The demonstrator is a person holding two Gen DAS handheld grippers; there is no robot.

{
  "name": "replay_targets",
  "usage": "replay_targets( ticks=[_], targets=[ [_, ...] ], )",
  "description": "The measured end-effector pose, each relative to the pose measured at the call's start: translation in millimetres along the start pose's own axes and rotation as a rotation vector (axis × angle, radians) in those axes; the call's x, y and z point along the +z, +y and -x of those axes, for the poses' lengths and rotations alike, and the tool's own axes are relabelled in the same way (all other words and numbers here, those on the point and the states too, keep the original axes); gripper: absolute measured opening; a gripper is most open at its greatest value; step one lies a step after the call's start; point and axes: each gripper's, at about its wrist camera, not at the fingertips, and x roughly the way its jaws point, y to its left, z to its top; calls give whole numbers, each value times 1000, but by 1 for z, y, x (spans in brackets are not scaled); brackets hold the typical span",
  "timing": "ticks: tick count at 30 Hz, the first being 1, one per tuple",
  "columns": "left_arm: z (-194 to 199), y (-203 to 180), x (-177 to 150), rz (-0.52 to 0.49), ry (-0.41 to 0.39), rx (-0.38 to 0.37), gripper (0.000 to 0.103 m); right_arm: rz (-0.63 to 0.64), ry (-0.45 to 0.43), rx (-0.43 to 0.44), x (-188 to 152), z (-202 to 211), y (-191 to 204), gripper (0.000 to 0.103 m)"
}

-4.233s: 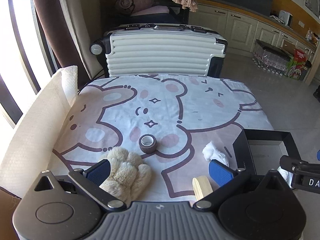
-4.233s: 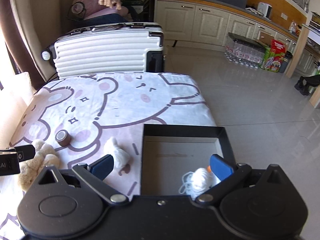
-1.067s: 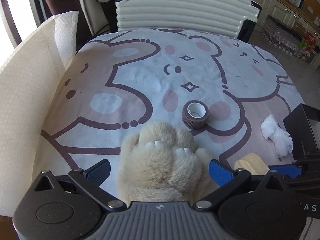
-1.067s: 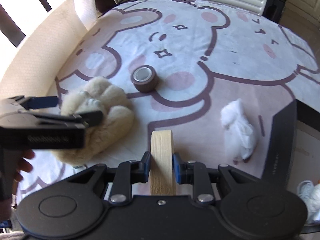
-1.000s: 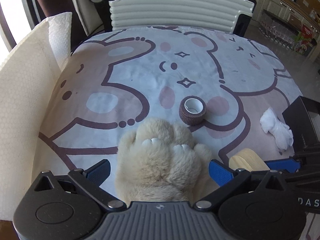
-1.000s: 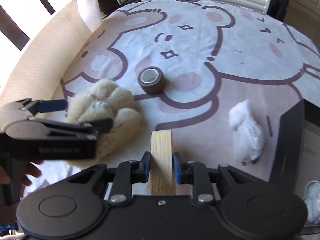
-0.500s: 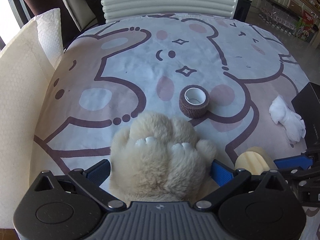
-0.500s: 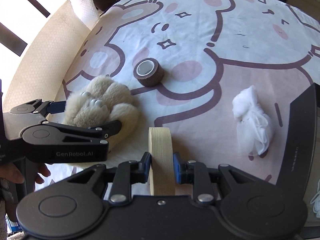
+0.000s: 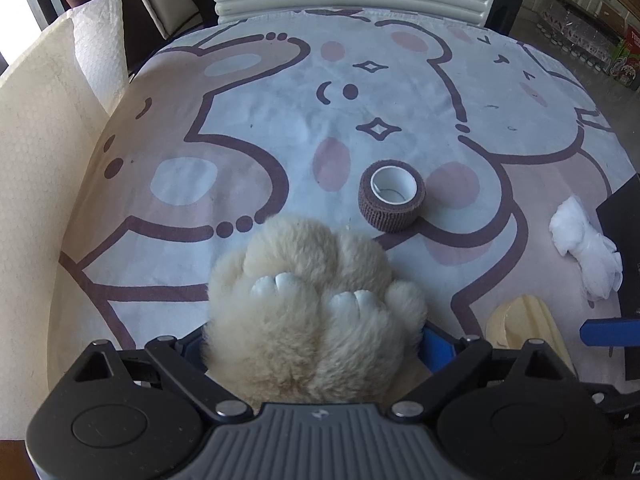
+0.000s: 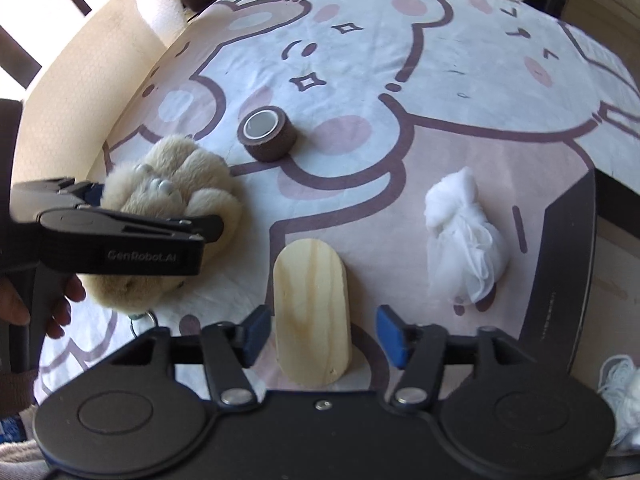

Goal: Organize objects
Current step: 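Close the left tool on the beige plush paw and lift it, then carry the plush paw and wooden paddle toward the black box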

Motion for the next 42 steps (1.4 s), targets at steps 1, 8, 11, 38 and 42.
replay_targets(
  ticks=[1, 8, 11, 38, 42],
  targets=[
    [-1, 0, 0, -3, 7, 6, 96, 15, 5, -9, 0, -3, 3, 65],
    [-7, 6, 0, 15, 29, 21, 96, 65, 44, -41, 1, -21, 15, 63],
    [-10, 7, 0, 21, 34, 16, 95, 66, 58, -48, 2, -25, 14, 58],
    [11, 12, 2, 113, 61, -79, 46, 56, 13, -60, 6, -7, 10, 45],
    [21, 10, 3, 109, 41, -82, 45, 55, -1, -72, 5, -2, 11, 45]
  ],
)
